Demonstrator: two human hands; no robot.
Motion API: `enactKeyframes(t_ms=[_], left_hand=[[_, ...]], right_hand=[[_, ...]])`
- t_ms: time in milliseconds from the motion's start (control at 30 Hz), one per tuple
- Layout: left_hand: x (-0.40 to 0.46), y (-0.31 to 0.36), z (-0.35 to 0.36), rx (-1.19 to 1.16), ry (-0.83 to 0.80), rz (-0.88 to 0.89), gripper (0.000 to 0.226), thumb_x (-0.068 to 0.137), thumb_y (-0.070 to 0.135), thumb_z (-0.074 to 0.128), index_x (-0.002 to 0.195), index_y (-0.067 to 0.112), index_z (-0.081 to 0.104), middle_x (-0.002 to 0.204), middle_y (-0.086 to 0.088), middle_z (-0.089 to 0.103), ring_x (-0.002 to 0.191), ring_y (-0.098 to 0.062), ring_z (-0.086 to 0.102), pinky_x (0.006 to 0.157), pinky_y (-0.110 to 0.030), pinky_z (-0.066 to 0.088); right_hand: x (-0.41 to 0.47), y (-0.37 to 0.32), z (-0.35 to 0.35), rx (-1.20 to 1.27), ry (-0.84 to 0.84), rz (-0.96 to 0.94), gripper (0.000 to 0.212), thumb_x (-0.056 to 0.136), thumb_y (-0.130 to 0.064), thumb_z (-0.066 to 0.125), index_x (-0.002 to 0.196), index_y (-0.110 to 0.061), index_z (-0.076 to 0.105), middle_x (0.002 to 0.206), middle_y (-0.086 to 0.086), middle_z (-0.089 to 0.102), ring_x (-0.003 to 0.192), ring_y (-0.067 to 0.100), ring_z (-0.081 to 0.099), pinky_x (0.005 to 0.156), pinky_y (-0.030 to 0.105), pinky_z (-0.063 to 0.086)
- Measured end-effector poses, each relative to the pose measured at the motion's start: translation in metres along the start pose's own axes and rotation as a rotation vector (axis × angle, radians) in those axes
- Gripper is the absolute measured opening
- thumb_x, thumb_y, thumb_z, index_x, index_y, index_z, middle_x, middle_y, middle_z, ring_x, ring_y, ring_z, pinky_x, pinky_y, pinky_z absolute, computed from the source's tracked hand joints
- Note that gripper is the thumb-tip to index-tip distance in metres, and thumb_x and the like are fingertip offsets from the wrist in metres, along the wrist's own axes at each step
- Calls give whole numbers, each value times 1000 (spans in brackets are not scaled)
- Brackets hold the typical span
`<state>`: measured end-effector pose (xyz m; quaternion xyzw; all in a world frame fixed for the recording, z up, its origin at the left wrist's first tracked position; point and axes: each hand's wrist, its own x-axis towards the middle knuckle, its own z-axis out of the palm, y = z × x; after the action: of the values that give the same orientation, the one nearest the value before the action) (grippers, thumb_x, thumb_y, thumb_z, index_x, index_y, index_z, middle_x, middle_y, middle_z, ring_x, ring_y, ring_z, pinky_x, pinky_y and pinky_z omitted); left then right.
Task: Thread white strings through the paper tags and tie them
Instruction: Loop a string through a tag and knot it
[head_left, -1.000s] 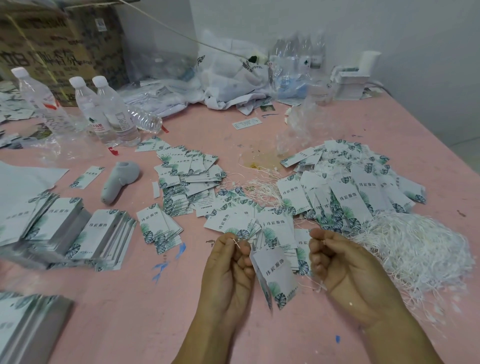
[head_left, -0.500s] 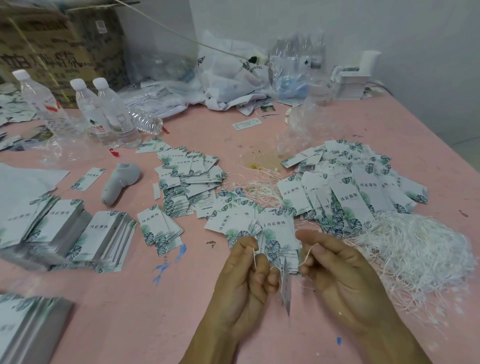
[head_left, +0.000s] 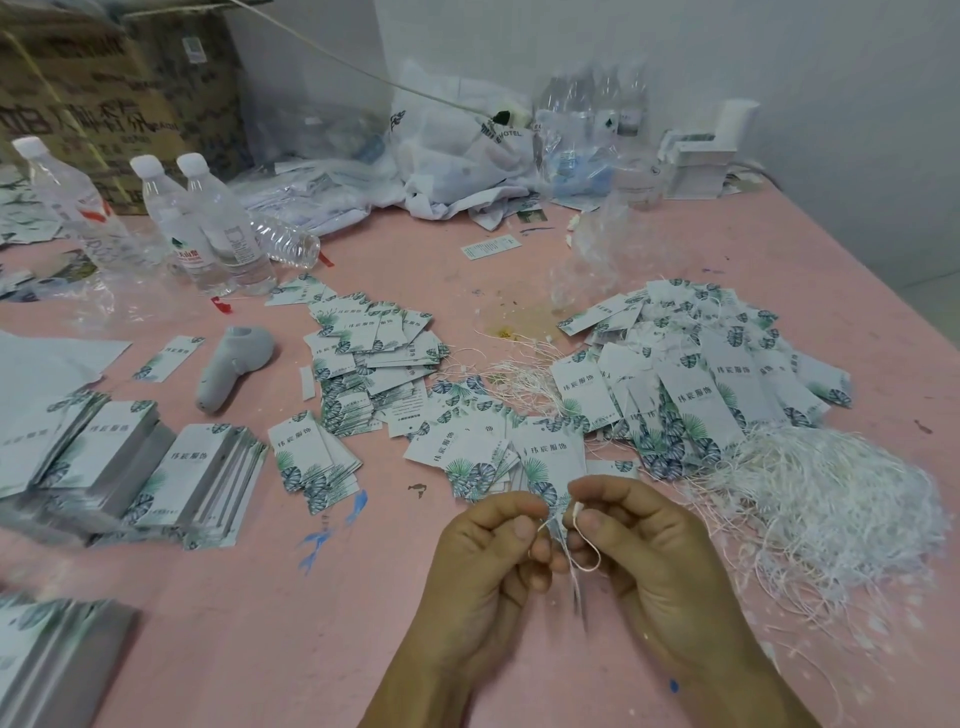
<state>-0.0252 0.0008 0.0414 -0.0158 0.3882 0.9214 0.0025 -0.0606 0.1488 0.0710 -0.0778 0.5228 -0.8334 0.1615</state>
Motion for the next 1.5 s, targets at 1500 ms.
enactKeyframes(t_ms=[1500], left_hand=[[-2, -6, 6, 407, 89, 168, 22, 76, 36, 80, 74, 16, 72, 55, 0, 56, 46, -10, 40, 48, -18, 36]], right_hand=[[-13, -11, 13, -500, 109, -301, 39, 76, 3, 76, 81, -36, 74, 76, -6, 72, 69, 0, 65, 65, 10, 50]])
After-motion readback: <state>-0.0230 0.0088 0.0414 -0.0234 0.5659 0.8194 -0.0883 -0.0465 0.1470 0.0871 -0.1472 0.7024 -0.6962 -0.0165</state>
